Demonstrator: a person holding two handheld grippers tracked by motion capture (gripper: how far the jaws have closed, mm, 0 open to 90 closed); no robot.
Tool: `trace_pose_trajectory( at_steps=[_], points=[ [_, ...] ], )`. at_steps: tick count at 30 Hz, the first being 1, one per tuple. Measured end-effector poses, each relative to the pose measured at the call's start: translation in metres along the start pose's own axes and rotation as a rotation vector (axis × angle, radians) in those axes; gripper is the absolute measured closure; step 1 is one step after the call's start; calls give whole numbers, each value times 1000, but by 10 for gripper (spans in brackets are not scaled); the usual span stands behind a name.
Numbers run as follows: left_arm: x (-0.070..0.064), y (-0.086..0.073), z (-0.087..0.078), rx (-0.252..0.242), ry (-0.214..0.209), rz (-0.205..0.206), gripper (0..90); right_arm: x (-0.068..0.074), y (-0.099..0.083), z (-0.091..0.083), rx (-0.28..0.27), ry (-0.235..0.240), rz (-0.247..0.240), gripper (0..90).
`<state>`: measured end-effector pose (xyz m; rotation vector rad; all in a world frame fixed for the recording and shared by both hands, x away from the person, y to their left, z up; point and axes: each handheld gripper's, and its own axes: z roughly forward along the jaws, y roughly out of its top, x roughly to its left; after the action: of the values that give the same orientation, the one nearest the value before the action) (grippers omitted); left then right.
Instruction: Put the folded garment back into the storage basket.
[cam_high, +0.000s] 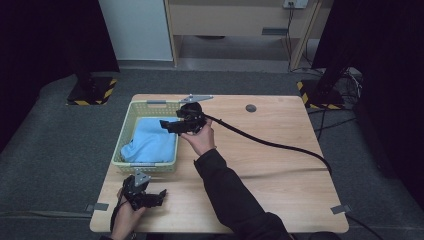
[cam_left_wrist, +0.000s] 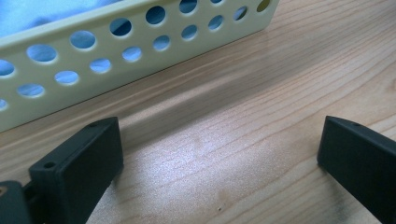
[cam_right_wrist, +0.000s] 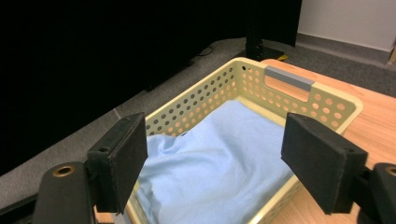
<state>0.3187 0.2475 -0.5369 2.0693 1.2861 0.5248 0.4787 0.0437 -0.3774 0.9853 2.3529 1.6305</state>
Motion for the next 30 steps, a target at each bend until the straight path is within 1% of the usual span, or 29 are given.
trace_pose_trajectory(
  at_steps=[5,7,10,12,13,15,17,18,20,22,24,28,30],
  points=[
    [0,0,0,0,1,0,0,7,2,-13,4,9,-50,206],
    [0,0,0,0,0,0,0,10,3,-20,5,13,-62,202],
    [0,0,0,0,0,0,0,13,5,-28,8,8,-83,194],
    [0,0,0,0,0,0,0,14,6,-35,22,2,-102,178],
    [0,0,0,0,0,0,0,14,6,-35,22,2,-102,178],
    [0,0,0,0,0,0,0,15,6,-39,29,-8,-124,172],
    [0,0,0,0,0,0,0,14,6,-44,17,0,-123,172],
    [0,0,0,0,0,0,0,11,6,-50,13,15,-104,170],
    [0,0,0,0,0,0,0,10,6,-53,15,10,-105,165],
    [0,0,0,0,0,0,0,10,6,-59,21,-17,-132,161],
    [0,0,0,0,0,0,0,12,7,-64,20,-24,-146,154],
    [0,0,0,0,0,0,0,16,9,-74,-2,-14,-153,149],
    [0,0,0,0,0,0,0,17,9,-77,-5,-18,-155,144]
  ],
)
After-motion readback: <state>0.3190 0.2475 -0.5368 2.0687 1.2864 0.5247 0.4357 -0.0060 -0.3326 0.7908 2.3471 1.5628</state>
